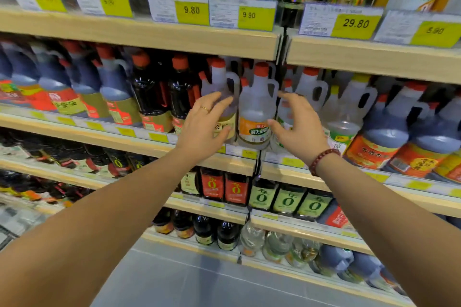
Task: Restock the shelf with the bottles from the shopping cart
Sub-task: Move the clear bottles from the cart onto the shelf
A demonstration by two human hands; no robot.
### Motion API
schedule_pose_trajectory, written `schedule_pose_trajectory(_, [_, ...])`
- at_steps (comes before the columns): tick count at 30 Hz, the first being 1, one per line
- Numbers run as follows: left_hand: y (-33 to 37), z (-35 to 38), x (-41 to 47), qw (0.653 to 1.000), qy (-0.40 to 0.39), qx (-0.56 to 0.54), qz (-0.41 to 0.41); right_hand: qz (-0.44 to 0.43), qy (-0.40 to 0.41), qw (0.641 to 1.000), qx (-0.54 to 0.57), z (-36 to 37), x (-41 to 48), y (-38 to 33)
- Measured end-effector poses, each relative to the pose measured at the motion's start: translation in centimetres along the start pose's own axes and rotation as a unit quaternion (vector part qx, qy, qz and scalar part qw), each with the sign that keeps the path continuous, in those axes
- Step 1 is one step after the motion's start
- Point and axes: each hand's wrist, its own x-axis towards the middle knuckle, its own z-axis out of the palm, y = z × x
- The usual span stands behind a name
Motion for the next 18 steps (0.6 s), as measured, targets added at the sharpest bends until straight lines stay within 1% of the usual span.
schedule_pose_trajectory(2, [-1.9,-0.9,0.0,0.996,-0.007,-0.050,-0.077,0.036,-0.002,0.998,0.054,1.4,1.3,-1.5])
schedule_pose_trajectory(4, [-3.4,-1.5,0.2,0.989,-0.010,-0.100,-0.107,0.063,0.008,0.994,0.084,2.7,2.4,-2.8])
schedule_pose_trajectory(6, [-4.4,-1.8,0.8,0.987,-0.012,-0.129,-0.099,0.074,0.031,0.991,0.106,3.7,3.3,-3.9])
schedule_pose_trajectory(8, [-5.0,-1.8,1.4,0.982,0.002,-0.158,-0.101,0.061,0.039,0.992,0.106,4.6,3.9,-5.0])
schedule_pose_trajectory(11, [-5.8,-1.1,1.8,0.974,0.031,-0.197,-0.109,0.062,0.019,0.995,0.076,6.0,4.9,-6.4])
schedule_pose_trajectory(15, [-5.8,0.1,1.6,0.964,0.040,-0.244,-0.093,0.094,0.024,0.994,0.058,7.2,6.1,-7.4])
schedule_pose_trajectory(18, [-5.0,0.4,1.4,0.964,0.040,-0.251,-0.077,0.111,0.030,0.993,0.014,7.8,6.1,-8.1])
